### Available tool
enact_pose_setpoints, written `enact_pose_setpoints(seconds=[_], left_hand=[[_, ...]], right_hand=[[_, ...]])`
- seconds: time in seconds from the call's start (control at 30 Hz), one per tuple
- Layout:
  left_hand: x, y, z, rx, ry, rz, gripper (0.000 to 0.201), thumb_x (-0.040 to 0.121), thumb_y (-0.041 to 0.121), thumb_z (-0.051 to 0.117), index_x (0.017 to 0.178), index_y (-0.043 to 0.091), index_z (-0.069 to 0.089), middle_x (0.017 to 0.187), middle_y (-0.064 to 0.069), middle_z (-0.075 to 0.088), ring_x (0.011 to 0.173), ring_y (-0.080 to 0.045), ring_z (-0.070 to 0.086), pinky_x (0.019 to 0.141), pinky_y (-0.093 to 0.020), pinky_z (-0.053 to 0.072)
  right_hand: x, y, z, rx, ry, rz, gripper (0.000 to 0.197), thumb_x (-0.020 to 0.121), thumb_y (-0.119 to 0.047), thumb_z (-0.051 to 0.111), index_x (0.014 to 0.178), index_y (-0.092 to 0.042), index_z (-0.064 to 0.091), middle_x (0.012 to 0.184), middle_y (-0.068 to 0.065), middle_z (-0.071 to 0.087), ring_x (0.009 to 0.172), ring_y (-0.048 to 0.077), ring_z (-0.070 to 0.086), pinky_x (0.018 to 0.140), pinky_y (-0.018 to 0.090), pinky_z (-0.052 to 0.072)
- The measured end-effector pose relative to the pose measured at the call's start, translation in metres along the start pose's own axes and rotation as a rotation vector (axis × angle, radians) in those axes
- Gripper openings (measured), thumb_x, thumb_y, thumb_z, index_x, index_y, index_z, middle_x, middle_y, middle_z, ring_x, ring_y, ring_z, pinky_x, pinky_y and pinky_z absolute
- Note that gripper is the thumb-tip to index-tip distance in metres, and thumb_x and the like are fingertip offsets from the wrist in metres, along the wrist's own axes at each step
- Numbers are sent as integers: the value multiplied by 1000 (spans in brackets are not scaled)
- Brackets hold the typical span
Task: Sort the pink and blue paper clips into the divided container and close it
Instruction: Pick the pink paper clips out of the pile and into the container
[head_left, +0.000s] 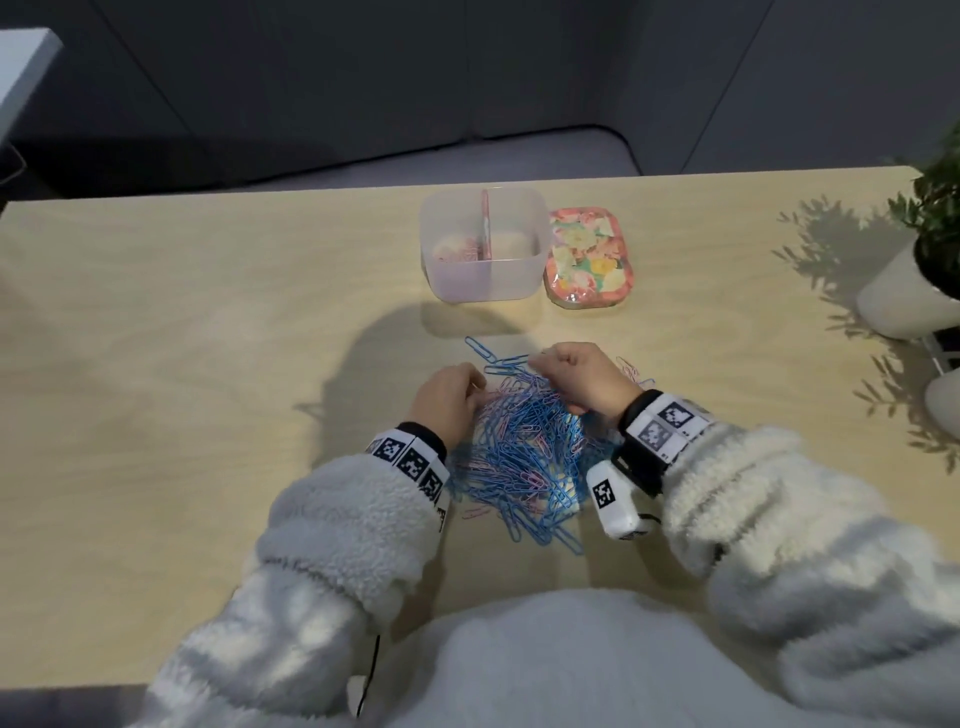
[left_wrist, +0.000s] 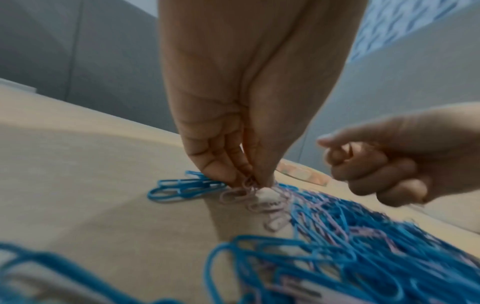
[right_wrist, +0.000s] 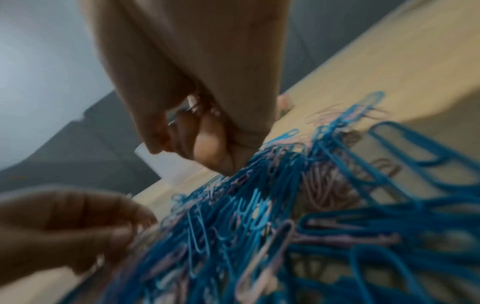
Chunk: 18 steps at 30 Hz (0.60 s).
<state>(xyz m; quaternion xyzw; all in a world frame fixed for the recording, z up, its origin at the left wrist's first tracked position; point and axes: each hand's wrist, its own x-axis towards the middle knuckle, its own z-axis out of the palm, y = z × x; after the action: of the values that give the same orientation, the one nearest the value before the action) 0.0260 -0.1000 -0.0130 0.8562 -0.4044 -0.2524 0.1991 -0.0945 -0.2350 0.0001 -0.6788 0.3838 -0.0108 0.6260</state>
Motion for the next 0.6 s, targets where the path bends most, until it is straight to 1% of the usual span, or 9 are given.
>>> enact_pose_setpoints(seconds=[0.07,0.1,0.2,0.23,0.33,0.43,0.5,0.57,0.6], left_hand=[[0,-7,-7,-73,13,-34,21,91,14,51,107,4,62,108,-12,62,103,-26,56,88,-32,42],[0,-10,-11,-134,11,-59,21,91,12,50,106,4,62,109,-13,63,102,-26,57,87,-30,43],[3,-17,-19,-322,-23,-154,18,91,7,48,101,4,63,97,-12,64,86,-22,58,72,-26,45],[3,-18,-22,-376,-33,-184,17,91,6,46,98,5,61,89,-10,63,80,-21,57,67,-26,44],[3,-20,-26,-503,-28,-266,14,92,5,39,91,6,53,67,-3,57,60,-17,51,58,-26,40],[0,-16,-28,-616,-65,-326,20,94,7,35,82,7,50,60,-5,49,52,-16,45,46,-21,33],[-2,-14,-27,-586,-104,-303,24,94,16,43,72,13,49,61,-3,49,52,-14,44,47,-23,33],[-4,-14,-23,-471,-129,-224,21,90,25,57,73,14,52,64,0,55,55,-11,49,55,-24,37],[-5,-14,-21,-384,-134,-179,16,86,25,62,77,14,55,67,2,57,59,-10,51,59,-24,38]], right_hand=[[4,1,10,-354,-5,-172,21,84,-21,66,68,-16,55,53,-9,43,41,3,40,47,20,33],[5,1,14,-489,-32,-212,13,82,-21,67,75,-14,59,58,-9,49,51,6,46,54,24,36],[6,5,19,-798,-68,-228,9,84,-23,63,88,-14,64,90,3,67,83,23,60,71,30,42],[5,7,17,-843,-71,-218,9,85,-22,61,88,-14,64,95,5,68,88,24,61,72,30,43],[0,4,6,-905,-101,-181,10,84,-21,60,86,-14,68,96,6,68,92,25,62,72,29,42],[2,-10,5,-920,-38,-266,18,88,-22,56,99,-18,69,104,4,68,97,26,61,73,27,38],[8,-20,12,-977,-52,-346,22,90,-22,53,107,-22,68,113,1,67,103,24,61,79,29,42],[15,-25,21,-1093,-128,-403,25,90,-23,53,111,-26,66,119,0,65,110,23,58,86,32,43],[18,-26,23,-1154,-158,-418,25,89,-24,53,111,-27,66,118,1,65,110,24,58,86,32,43]])
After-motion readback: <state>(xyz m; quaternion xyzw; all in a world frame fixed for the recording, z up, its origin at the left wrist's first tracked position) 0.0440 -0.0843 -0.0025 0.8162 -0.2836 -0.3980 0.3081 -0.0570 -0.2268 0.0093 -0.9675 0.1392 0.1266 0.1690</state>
